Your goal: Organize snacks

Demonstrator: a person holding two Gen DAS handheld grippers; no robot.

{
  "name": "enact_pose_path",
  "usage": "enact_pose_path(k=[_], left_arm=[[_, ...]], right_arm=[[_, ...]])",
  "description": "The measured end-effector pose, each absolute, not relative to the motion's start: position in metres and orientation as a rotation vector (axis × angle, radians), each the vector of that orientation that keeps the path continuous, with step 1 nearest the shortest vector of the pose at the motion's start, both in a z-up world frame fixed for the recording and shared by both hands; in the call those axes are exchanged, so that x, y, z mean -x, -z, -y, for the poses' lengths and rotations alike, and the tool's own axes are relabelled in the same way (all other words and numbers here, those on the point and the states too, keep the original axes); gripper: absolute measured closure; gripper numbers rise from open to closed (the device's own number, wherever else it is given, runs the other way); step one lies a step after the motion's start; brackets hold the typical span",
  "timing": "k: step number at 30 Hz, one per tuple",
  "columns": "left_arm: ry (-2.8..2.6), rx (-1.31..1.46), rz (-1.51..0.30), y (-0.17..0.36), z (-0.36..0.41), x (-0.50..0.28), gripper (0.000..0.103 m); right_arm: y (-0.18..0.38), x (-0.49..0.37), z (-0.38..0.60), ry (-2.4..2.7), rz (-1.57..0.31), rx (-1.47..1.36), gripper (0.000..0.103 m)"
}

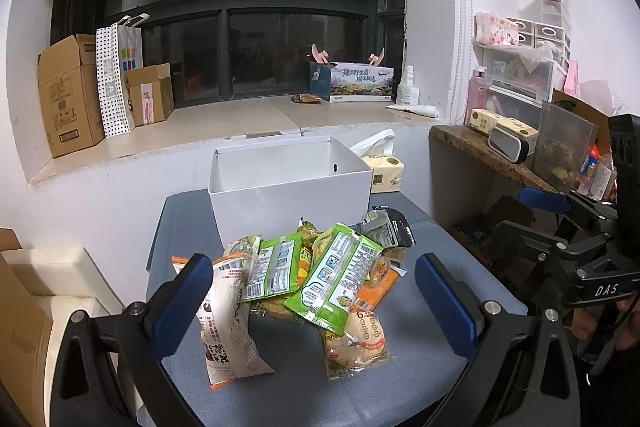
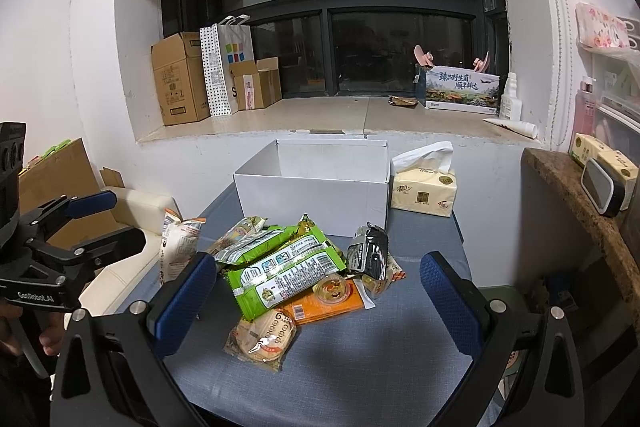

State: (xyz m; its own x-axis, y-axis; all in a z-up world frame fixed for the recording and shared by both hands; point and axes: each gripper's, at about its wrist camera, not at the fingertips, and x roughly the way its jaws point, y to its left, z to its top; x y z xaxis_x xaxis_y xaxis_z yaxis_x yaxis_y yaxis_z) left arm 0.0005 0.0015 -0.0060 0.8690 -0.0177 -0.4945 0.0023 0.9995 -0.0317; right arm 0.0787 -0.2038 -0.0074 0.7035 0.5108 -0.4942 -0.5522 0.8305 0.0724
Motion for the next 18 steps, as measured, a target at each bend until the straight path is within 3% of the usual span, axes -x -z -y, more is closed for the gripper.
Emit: enact_pose_path(k=[18], left_arm=[[0.006, 0.041, -0.53, 0.0062, -0.0034, -0.002, 0.0]], right_arm=[[0.0082, -0.0777, 0.2022, -0.595, -0.525, 0.088, 0.0]])
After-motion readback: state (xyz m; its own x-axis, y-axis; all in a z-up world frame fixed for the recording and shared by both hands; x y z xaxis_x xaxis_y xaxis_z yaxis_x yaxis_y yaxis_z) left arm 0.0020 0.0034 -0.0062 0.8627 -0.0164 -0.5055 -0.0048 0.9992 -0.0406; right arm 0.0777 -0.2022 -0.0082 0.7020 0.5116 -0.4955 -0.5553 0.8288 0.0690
